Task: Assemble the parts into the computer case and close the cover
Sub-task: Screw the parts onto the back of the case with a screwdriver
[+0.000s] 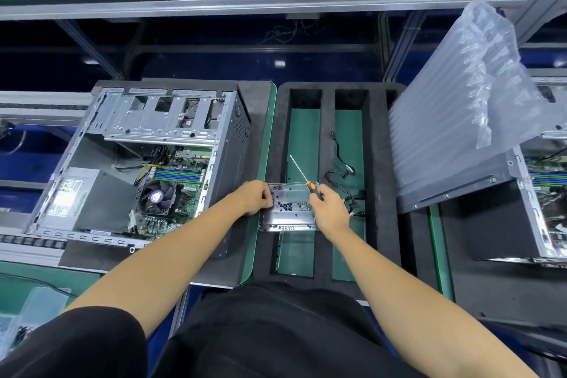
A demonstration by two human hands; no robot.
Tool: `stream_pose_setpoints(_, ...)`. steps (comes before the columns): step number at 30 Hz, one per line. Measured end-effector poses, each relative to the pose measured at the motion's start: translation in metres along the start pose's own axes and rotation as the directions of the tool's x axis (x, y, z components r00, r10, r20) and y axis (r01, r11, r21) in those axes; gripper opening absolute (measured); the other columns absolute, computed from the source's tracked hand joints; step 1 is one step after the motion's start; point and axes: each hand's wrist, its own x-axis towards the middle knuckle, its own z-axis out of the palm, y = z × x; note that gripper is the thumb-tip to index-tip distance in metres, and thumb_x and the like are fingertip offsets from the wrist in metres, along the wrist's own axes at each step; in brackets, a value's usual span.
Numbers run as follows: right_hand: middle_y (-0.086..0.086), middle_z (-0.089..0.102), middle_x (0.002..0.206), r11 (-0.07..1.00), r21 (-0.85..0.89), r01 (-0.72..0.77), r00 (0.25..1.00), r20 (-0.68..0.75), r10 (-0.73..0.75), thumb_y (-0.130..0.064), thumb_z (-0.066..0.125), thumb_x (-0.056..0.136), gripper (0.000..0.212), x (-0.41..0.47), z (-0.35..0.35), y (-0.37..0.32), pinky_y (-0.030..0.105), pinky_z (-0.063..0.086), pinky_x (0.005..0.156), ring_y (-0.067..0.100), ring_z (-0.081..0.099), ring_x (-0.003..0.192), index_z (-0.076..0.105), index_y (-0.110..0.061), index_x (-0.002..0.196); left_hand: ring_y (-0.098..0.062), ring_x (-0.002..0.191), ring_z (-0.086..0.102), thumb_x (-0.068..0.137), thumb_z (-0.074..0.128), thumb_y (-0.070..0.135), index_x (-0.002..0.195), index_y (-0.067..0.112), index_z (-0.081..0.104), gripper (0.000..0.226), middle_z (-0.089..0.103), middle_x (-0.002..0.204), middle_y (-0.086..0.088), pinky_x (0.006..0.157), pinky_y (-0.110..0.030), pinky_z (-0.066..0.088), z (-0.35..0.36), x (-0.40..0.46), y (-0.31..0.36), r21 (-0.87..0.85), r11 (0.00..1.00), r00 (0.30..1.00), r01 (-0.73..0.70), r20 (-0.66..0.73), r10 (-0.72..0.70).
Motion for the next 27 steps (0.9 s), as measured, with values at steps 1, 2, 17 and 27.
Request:
stream_pose_setpoints(1,-0.005,0.050,0.064,1.000,0.004,0.000,1.000,-0.001,0.000,-0.026,0.049,0.094,0.020,0.000,0.000,0.000,0.034,0.035,0.060,0.018,0.042,0.059,0.045,-0.020,0.076,-0.011,0.085,0.057,0.092,0.073,0.018,0.085,0.021,0.068,0.009,0.062,0.084,0.013,0.072,-0.025,0.040,0.001,0.000,0.000,0.003,1.000,0.999,0.000,-0.034,0.000)
stream_pose_setpoints(2,-0.004,0.050,0.064,1.000,0.006,-0.002,1.000,-0.001,0.002,-0.027,0.050,0.094,0.020,0.000,-0.001,0.000,0.034,0.035,0.061,0.018,0.042,0.059,0.046,-0.019,0.076,-0.011,0.083,0.056,0.090,0.076,0.020,0.083,0.022,0.066,0.012,0.060,0.082,0.012,0.071,-0.027,0.040,0.002,0.000,-0.001,0.005,1.000,0.998,0.005,-0.063,-0.004)
stream_pose_setpoints(17,-0.003,0.055,0.065,1.000,-0.007,-0.005,1.000,0.014,0.005,-0.028,0.050,0.094,0.018,0.003,0.001,0.001,0.034,0.038,0.060,0.018,0.045,0.058,0.050,-0.016,0.081,-0.023,0.089,0.065,0.092,0.073,0.029,0.092,0.022,0.072,0.007,0.069,0.100,0.002,0.070,-0.031,0.046,0.007,-0.011,0.012,0.207,0.978,0.994,0.026,-0.112,-0.002)
stream_pose_setpoints(27,-0.001,0.055,0.065,1.000,0.001,-0.009,1.000,0.014,0.009,-0.028,0.050,0.094,0.018,0.004,0.002,0.003,0.033,0.038,0.059,0.018,0.045,0.058,0.052,-0.014,0.084,-0.033,0.103,0.066,0.097,0.067,0.028,0.107,0.008,0.068,0.021,0.068,0.111,-0.011,0.087,-0.041,0.054,0.002,-0.017,0.026,0.256,0.963,0.996,0.085,-0.043,-0.076)
